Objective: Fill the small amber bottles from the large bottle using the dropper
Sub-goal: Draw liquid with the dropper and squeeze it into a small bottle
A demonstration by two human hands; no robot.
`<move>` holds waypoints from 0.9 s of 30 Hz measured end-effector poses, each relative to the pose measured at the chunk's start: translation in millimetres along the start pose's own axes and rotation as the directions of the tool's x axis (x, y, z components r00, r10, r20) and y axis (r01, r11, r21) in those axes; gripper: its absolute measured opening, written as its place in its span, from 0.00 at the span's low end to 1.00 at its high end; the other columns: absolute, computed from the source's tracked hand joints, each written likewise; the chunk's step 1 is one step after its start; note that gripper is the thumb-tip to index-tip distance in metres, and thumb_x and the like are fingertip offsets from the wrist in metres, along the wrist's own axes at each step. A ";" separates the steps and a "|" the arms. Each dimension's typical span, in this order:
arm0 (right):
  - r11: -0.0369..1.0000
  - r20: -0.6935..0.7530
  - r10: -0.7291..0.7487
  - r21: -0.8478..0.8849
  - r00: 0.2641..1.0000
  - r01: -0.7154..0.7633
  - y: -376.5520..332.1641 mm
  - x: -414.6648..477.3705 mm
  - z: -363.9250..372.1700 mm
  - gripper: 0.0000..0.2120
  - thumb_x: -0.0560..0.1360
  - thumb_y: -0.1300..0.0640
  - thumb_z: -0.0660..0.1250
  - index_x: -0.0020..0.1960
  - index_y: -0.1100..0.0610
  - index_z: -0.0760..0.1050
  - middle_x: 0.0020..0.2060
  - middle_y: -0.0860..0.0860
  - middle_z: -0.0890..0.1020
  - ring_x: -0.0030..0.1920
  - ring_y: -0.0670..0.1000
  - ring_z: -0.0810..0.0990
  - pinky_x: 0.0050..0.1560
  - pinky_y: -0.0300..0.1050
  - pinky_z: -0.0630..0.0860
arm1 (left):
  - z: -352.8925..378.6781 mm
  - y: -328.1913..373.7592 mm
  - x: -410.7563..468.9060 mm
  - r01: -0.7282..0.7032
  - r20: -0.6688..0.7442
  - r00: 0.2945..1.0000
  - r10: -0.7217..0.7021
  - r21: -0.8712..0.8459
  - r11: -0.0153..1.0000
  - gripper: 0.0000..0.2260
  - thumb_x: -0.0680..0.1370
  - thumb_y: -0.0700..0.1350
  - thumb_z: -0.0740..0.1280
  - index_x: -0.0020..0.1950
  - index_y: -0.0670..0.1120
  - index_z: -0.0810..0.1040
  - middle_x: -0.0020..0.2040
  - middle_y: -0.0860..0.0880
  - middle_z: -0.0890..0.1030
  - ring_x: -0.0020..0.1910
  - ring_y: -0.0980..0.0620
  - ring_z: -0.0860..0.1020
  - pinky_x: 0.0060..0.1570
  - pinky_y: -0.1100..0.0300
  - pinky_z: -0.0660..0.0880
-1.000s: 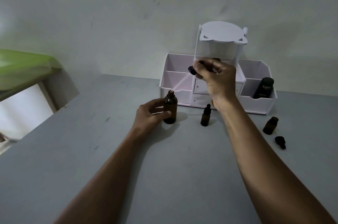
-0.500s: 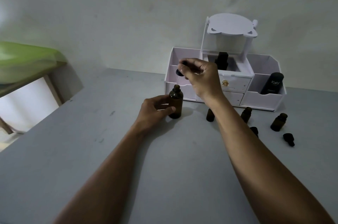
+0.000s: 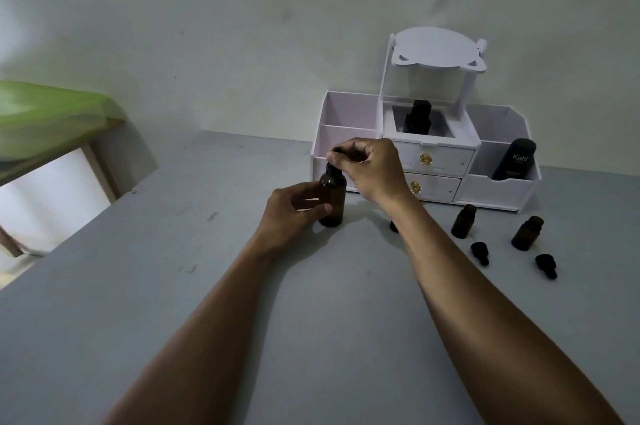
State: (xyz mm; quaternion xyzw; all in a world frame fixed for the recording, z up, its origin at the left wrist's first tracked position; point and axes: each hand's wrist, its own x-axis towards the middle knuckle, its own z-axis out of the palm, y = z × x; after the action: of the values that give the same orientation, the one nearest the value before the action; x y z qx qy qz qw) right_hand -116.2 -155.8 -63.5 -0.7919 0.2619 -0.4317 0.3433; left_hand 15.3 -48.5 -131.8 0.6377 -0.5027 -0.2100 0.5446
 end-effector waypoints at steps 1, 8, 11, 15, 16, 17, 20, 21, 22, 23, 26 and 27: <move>1.000 -0.001 -0.001 -0.007 1.000 0.001 0.1 0.1 0.2 0.07 0.75 0.59 0.74 0.51 0.60 0.85 0.45 0.53 0.87 0.44 0.48 0.85 0.46 0.28 0.78 | 0.1 0.0 -0.1 0.000 0.002 1.000 0.000 0.002 1.000 0.22 0.75 0.41 0.74 0.69 0.46 0.78 0.59 0.50 0.84 0.56 0.59 0.82 0.51 0.71 0.78; 0.999 -0.036 0.002 -0.043 0.999 -0.003 -1.5 1.0 4.0 0.04 0.75 0.59 0.73 0.47 0.59 0.85 0.39 0.48 0.84 0.38 0.40 0.81 0.39 0.21 0.73 | 0.7 2.0 0.1 0.006 -0.001 1.000 -0.006 0.005 1.000 0.22 0.75 0.42 0.75 0.69 0.45 0.78 0.60 0.49 0.84 0.57 0.55 0.83 0.56 0.64 0.79; 0.999 -0.043 0.002 -0.046 0.999 -0.004 -1.3 0.3 4.9 0.03 0.75 0.59 0.73 0.47 0.58 0.85 0.38 0.47 0.83 0.38 0.40 0.81 0.39 0.22 0.73 | 0.6 1.5 -0.4 0.008 0.001 1.000 -0.008 0.001 1.000 0.22 0.75 0.41 0.75 0.69 0.45 0.78 0.60 0.48 0.84 0.58 0.55 0.82 0.58 0.62 0.79; 0.999 -0.047 -0.016 -0.037 0.999 0.014 -6.9 -1.2 2.3 0.05 0.74 0.58 0.74 0.49 0.58 0.85 0.40 0.46 0.84 0.39 0.39 0.82 0.41 0.23 0.75 | 0.8 1.3 -0.7 0.015 -0.003 1.000 -0.015 -0.004 1.000 0.22 0.75 0.41 0.75 0.69 0.45 0.78 0.60 0.48 0.84 0.56 0.57 0.83 0.54 0.65 0.80; 1.000 -0.053 -0.023 -0.021 0.998 0.022 -9.8 -0.7 0.5 0.05 0.74 0.58 0.74 0.49 0.57 0.85 0.40 0.46 0.84 0.39 0.39 0.82 0.43 0.24 0.76 | 1.2 1.7 -0.7 0.022 -0.005 1.000 -0.022 -0.001 1.000 0.22 0.75 0.41 0.75 0.69 0.45 0.78 0.60 0.48 0.84 0.56 0.56 0.83 0.56 0.63 0.80; 1.000 -0.059 -0.030 -0.002 0.998 0.030 -13.6 0.1 -1.7 0.05 0.74 0.58 0.74 0.49 0.57 0.85 0.40 0.46 0.85 0.40 0.39 0.82 0.44 0.26 0.77 | 1.5 2.1 -1.1 0.028 -0.007 1.000 -0.028 -0.003 1.000 0.23 0.75 0.41 0.75 0.69 0.45 0.78 0.59 0.48 0.84 0.57 0.55 0.83 0.58 0.60 0.80; 0.997 -0.079 -0.073 0.021 0.994 0.075 -28.7 7.6 -10.3 0.06 0.75 0.57 0.74 0.50 0.58 0.85 0.41 0.48 0.86 0.41 0.39 0.83 0.47 0.31 0.79 | 3.8 4.9 -2.6 0.028 -0.049 0.998 -0.030 -0.041 0.999 0.25 0.73 0.41 0.77 0.70 0.45 0.77 0.60 0.48 0.84 0.57 0.55 0.83 0.60 0.55 0.80; 0.995 -0.092 -0.096 0.026 0.991 0.099 -34.8 11.2 -14.2 0.07 0.75 0.57 0.73 0.50 0.58 0.84 0.41 0.47 0.86 0.41 0.38 0.83 0.48 0.31 0.79 | 5.4 7.6 -3.6 0.013 -0.097 0.995 -0.017 -0.043 0.999 0.25 0.73 0.42 0.77 0.70 0.45 0.77 0.60 0.48 0.84 0.57 0.55 0.83 0.59 0.57 0.80; 0.991 -0.110 -0.119 0.043 0.987 0.125 -41.9 14.8 -19.1 0.07 0.75 0.57 0.74 0.50 0.58 0.84 0.41 0.47 0.85 0.41 0.37 0.83 0.48 0.32 0.80 | 7.1 12.0 -4.5 -0.008 -0.173 0.985 0.003 -0.029 1.000 0.24 0.73 0.43 0.77 0.69 0.45 0.77 0.59 0.49 0.84 0.56 0.56 0.83 0.57 0.59 0.80; 0.987 -0.132 -0.137 0.069 0.982 0.147 -48.9 18.5 -24.3 0.07 0.75 0.57 0.74 0.50 0.59 0.84 0.42 0.47 0.86 0.42 0.39 0.84 0.50 0.36 0.81 | 8.7 17.0 -5.7 -0.034 -0.265 0.964 0.031 -0.009 0.999 0.23 0.74 0.44 0.77 0.68 0.45 0.78 0.58 0.49 0.84 0.54 0.57 0.83 0.55 0.61 0.80; 0.967 -0.216 -0.167 0.157 0.962 0.203 -68.0 23.6 -47.4 0.09 0.75 0.57 0.74 0.52 0.61 0.84 0.44 0.53 0.87 0.45 0.50 0.86 0.52 0.50 0.84 | 18.7 39.4 -12.0 -0.151 -0.463 0.874 0.151 0.036 0.988 0.16 0.74 0.46 0.76 0.61 0.46 0.82 0.50 0.50 0.85 0.49 0.55 0.84 0.52 0.63 0.80; 0.956 -0.247 -0.175 0.191 0.953 0.225 -72.6 23.3 -57.2 0.08 0.75 0.59 0.73 0.52 0.62 0.84 0.43 0.54 0.87 0.44 0.51 0.87 0.51 0.50 0.84 | 23.8 47.9 -14.6 -0.191 -0.482 0.855 0.190 0.047 0.980 0.14 0.75 0.45 0.75 0.59 0.46 0.83 0.48 0.51 0.85 0.48 0.55 0.84 0.51 0.63 0.80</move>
State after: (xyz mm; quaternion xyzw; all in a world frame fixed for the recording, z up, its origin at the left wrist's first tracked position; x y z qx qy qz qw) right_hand -145.6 -145.0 26.6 -0.7176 0.1690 -0.5781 0.3497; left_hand -29.8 -42.7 -100.1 0.6161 -0.4108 0.0104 0.6719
